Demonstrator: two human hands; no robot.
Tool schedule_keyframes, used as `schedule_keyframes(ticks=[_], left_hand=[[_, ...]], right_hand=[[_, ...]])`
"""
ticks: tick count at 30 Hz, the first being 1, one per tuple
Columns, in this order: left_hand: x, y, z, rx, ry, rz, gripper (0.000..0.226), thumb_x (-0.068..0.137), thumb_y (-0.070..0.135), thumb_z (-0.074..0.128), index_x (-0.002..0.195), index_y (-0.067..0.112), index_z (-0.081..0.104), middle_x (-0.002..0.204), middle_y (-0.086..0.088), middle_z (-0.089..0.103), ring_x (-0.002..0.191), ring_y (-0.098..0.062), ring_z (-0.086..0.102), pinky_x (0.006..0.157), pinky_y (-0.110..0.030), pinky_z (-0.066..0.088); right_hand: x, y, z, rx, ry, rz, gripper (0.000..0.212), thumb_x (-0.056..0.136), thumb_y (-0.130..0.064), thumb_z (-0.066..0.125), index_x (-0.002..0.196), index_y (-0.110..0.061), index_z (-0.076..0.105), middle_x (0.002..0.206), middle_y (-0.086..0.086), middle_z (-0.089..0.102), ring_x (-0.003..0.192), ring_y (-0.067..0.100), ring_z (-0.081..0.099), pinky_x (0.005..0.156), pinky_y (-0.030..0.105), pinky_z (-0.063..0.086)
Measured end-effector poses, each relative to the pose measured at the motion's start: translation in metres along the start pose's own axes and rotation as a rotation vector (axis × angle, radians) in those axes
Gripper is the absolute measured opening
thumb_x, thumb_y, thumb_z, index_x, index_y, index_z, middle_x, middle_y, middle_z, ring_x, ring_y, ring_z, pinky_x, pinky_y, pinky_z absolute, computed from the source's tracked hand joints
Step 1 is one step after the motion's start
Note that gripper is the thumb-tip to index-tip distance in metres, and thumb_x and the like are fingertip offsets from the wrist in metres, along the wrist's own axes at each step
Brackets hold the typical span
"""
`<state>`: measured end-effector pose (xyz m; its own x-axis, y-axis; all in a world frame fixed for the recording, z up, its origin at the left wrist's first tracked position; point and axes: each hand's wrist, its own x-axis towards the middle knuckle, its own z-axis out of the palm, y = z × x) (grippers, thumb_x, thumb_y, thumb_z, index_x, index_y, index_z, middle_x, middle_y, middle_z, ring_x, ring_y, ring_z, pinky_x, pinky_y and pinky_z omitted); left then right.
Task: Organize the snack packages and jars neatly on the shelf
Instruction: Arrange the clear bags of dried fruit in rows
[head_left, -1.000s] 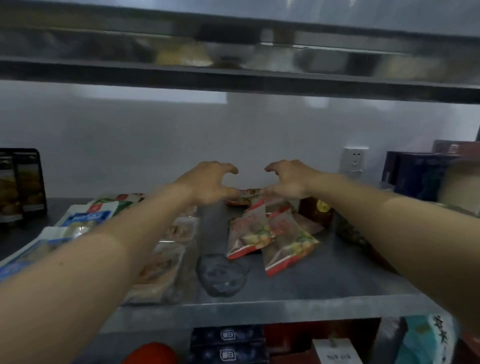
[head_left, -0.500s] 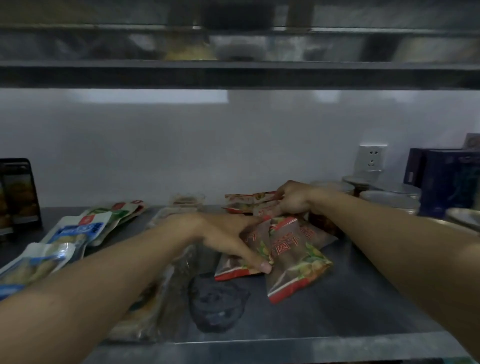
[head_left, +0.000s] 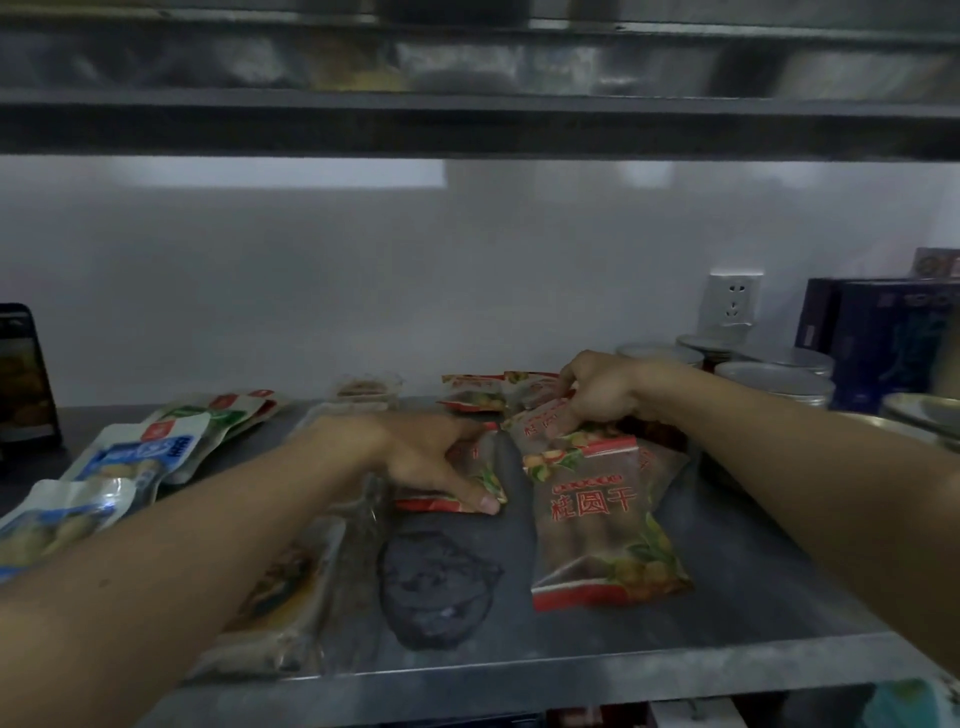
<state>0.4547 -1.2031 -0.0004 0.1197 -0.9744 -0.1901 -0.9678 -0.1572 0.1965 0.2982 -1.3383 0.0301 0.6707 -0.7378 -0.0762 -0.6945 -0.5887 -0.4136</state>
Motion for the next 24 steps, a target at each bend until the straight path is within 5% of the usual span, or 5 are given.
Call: schedule_keyframes(ticks=[6, 18, 24], left_hand=[[0.018, -0.004, 0.003, -0.008, 0.022, 0.0, 0.106, 0.071, 0.069, 0.065, 0.153, 0.024, 0.016, 0.158, 0.006, 0.024, 0.142, -0.017, 0.028, 0.117, -0.033, 0.024], [0.034, 0.004, 0.002, 0.078, 0.058, 0.041, 0.101, 0.075, 0.07, 0.06, 0.153, 0.022, 0.017, 0.159, 0.001, 0.021, 0.143, -0.019, 0.026, 0.118, -0.034, 0.023], [0.023, 0.0, -0.003, -0.037, 0.083, 0.049, 0.1, 0.073, 0.073, 0.055, 0.152, 0.025, 0.018, 0.158, 0.003, 0.024, 0.142, -0.017, 0.028, 0.117, -0.035, 0.024]], right_hand=[[-0.01, 0.01, -0.002, -0.014, 0.016, 0.016, 0.053, 0.079, -0.025, 0.08, 0.123, -0.005, 0.058, 0.111, 0.006, 0.06, 0.101, 0.023, 0.059, 0.091, 0.034, 0.052], [-0.027, 0.023, -0.005, 0.013, 0.021, 0.061, 0.055, 0.075, -0.031, 0.082, 0.118, -0.003, 0.061, 0.105, 0.006, 0.064, 0.098, 0.021, 0.061, 0.087, 0.03, 0.052], [-0.026, 0.023, -0.003, 0.114, 0.136, 0.06, 0.091, 0.061, -0.025, 0.091, 0.137, -0.007, 0.044, 0.123, 0.008, 0.056, 0.112, 0.026, 0.055, 0.096, 0.033, 0.047]])
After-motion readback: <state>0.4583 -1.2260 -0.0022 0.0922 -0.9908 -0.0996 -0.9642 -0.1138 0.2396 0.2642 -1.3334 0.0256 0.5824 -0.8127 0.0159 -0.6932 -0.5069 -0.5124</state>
